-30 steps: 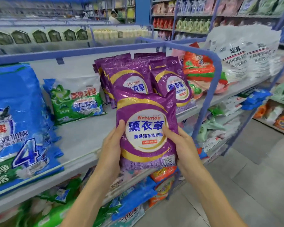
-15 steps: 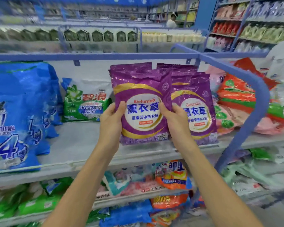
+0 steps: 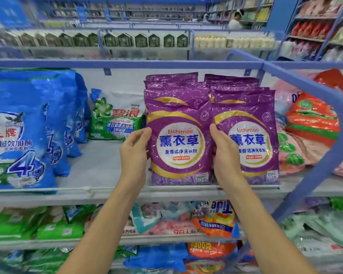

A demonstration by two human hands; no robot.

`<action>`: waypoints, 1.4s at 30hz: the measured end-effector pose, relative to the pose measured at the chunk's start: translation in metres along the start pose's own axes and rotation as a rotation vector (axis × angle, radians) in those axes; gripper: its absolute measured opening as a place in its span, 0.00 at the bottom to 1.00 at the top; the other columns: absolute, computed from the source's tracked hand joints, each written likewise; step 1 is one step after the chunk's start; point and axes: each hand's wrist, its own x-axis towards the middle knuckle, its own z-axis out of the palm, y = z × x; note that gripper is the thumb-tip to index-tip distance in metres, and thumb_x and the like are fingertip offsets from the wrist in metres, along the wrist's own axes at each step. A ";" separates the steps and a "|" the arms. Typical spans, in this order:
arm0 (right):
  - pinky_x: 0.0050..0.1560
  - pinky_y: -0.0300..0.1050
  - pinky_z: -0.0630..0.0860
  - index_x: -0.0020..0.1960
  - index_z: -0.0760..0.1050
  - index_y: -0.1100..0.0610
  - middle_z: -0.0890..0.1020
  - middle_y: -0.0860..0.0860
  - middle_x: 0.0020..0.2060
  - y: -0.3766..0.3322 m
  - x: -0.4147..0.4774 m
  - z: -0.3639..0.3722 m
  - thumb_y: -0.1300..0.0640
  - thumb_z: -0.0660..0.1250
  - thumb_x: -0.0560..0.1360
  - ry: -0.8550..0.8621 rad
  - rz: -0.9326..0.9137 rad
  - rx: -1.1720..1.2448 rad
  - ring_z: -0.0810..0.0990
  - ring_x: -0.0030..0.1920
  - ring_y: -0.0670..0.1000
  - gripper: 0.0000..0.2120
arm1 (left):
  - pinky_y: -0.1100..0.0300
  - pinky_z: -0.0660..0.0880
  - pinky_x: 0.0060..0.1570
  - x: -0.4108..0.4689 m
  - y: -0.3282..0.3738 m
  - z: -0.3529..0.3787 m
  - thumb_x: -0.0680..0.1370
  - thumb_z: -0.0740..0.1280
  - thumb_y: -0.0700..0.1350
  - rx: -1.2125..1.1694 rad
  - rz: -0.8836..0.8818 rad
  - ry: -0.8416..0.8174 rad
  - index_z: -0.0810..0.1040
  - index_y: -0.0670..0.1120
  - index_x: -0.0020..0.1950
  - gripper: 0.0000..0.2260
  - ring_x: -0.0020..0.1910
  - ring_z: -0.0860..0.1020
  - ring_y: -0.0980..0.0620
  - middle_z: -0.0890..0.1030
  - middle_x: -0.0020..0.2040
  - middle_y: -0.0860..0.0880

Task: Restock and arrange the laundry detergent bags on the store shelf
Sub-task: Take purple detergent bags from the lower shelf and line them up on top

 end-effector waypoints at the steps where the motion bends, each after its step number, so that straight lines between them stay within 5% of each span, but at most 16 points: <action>1: 0.66 0.63 0.77 0.52 0.83 0.57 0.84 0.63 0.53 0.000 -0.003 -0.002 0.39 0.69 0.78 0.007 -0.013 -0.004 0.84 0.57 0.61 0.20 | 0.59 0.79 0.40 -0.002 0.000 -0.002 0.80 0.71 0.47 0.006 -0.001 -0.011 0.82 0.46 0.55 0.07 0.43 0.83 0.53 0.85 0.48 0.47; 6: 0.63 0.57 0.79 0.58 0.83 0.54 0.87 0.51 0.52 -0.020 0.007 0.002 0.43 0.73 0.77 -0.064 -0.085 -0.048 0.86 0.55 0.54 0.17 | 0.60 0.81 0.41 0.000 0.024 0.005 0.77 0.74 0.51 0.080 0.035 -0.114 0.80 0.47 0.62 0.16 0.46 0.86 0.52 0.87 0.50 0.49; 12: 0.60 0.58 0.81 0.42 0.82 0.55 0.87 0.54 0.44 -0.027 0.024 0.009 0.55 0.73 0.79 -0.026 -0.025 0.119 0.86 0.46 0.54 0.07 | 0.59 0.80 0.36 0.017 0.049 0.019 0.78 0.73 0.48 0.052 0.017 -0.107 0.82 0.46 0.49 0.06 0.37 0.85 0.55 0.87 0.41 0.50; 16: 0.63 0.61 0.79 0.48 0.82 0.56 0.87 0.56 0.51 -0.021 0.021 0.010 0.52 0.73 0.79 0.031 -0.035 0.145 0.86 0.53 0.59 0.07 | 0.57 0.82 0.40 0.015 0.044 0.019 0.79 0.72 0.48 -0.013 0.008 -0.100 0.81 0.46 0.51 0.06 0.39 0.85 0.54 0.87 0.44 0.50; 19: 0.62 0.51 0.81 0.55 0.83 0.49 0.87 0.46 0.55 -0.021 0.008 0.000 0.44 0.74 0.76 0.052 -0.070 -0.076 0.85 0.56 0.48 0.11 | 0.59 0.82 0.40 0.008 0.041 0.009 0.80 0.71 0.49 0.002 -0.004 -0.119 0.81 0.43 0.59 0.12 0.42 0.85 0.54 0.87 0.47 0.50; 22: 0.53 0.35 0.81 0.57 0.78 0.44 0.84 0.41 0.54 -0.016 -0.022 -0.020 0.49 0.77 0.73 -0.023 -0.113 -0.360 0.83 0.51 0.36 0.15 | 0.62 0.82 0.41 -0.009 0.032 -0.015 0.77 0.74 0.49 0.182 0.011 -0.185 0.79 0.47 0.63 0.16 0.48 0.86 0.52 0.86 0.52 0.50; 25: 0.62 0.43 0.80 0.71 0.73 0.50 0.80 0.39 0.57 -0.001 -0.046 -0.029 0.53 0.80 0.71 -0.068 -0.090 -0.642 0.81 0.56 0.41 0.32 | 0.64 0.80 0.39 -0.024 0.023 -0.036 0.69 0.81 0.49 0.581 -0.016 -0.324 0.76 0.55 0.60 0.23 0.45 0.85 0.59 0.83 0.54 0.56; 28: 0.62 0.43 0.78 0.78 0.65 0.50 0.77 0.38 0.57 0.008 -0.055 -0.025 0.53 0.80 0.72 -0.099 -0.081 -0.794 0.79 0.57 0.42 0.39 | 0.61 0.79 0.43 -0.028 0.013 -0.041 0.64 0.84 0.49 0.869 -0.038 -0.380 0.75 0.53 0.59 0.29 0.42 0.84 0.58 0.83 0.51 0.55; 33: 0.42 0.24 0.72 0.75 0.69 0.51 0.72 0.29 0.46 0.016 -0.050 -0.018 0.57 0.79 0.73 -0.037 -0.150 -0.803 0.74 0.43 0.30 0.34 | 0.67 0.76 0.40 -0.030 0.000 -0.037 0.67 0.83 0.45 0.899 0.093 -0.324 0.74 0.55 0.58 0.25 0.45 0.82 0.60 0.82 0.50 0.56; 42: 0.62 0.49 0.77 0.76 0.68 0.52 0.77 0.41 0.55 0.032 -0.046 -0.016 0.57 0.77 0.74 -0.001 -0.232 -0.783 0.79 0.59 0.47 0.33 | 0.67 0.79 0.47 -0.030 -0.013 -0.033 0.71 0.79 0.38 0.840 0.135 -0.284 0.78 0.53 0.61 0.22 0.47 0.83 0.64 0.85 0.47 0.59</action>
